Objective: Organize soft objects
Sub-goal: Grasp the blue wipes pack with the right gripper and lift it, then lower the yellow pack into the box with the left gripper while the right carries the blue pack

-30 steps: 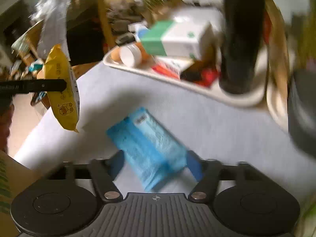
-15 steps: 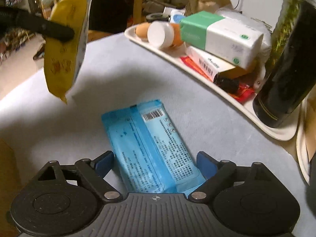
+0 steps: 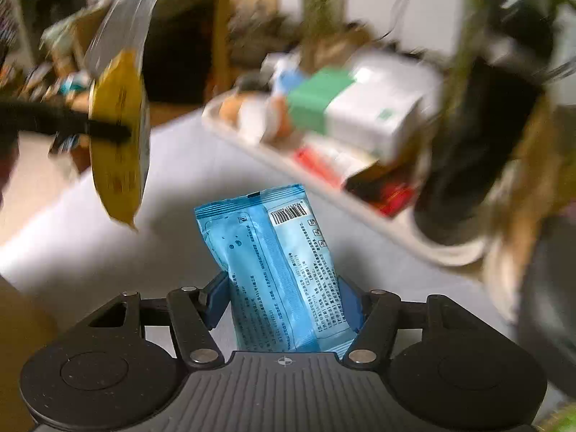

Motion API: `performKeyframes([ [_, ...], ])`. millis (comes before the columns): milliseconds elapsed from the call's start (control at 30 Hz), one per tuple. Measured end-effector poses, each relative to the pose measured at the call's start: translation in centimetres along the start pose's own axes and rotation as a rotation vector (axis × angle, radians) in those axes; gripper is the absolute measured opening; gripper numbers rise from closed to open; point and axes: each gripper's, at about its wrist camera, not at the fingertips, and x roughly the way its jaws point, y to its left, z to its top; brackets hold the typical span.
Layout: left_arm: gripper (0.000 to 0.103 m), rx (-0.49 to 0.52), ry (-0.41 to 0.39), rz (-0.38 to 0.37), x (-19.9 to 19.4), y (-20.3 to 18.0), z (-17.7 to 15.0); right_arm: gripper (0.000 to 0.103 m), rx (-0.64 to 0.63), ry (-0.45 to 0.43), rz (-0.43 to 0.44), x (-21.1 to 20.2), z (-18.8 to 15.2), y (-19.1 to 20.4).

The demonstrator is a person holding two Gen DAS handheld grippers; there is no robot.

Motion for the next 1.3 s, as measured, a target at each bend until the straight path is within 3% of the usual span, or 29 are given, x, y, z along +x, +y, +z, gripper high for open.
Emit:
performKeyframes([
  [300, 0.064, 0.055, -0.024, 0.019, -6.5, -2.3, 2.2, 0.065, 0.104, -0.105, -0.154, -13.6, 0.0, 1.5],
  [567, 0.064, 0.114, -0.061, -0.023, -12.9, -5.8, 4.0, 0.066, 0.175, -0.236, -0.188, -22.8, -0.1, 4.5],
  [967, 0.064, 0.138, -0.057, -0.112, -18.0, -8.4, 3.8, 0.066, 0.201, -0.280, -0.270, -29.2, -1.8, 8.9],
  [1300, 0.065, 0.163, 0.021, -0.201, -20.7, -9.2, 1.9, 0.066, 0.267, -0.251, -0.306, -30.3, -5.3, 10.6],
])
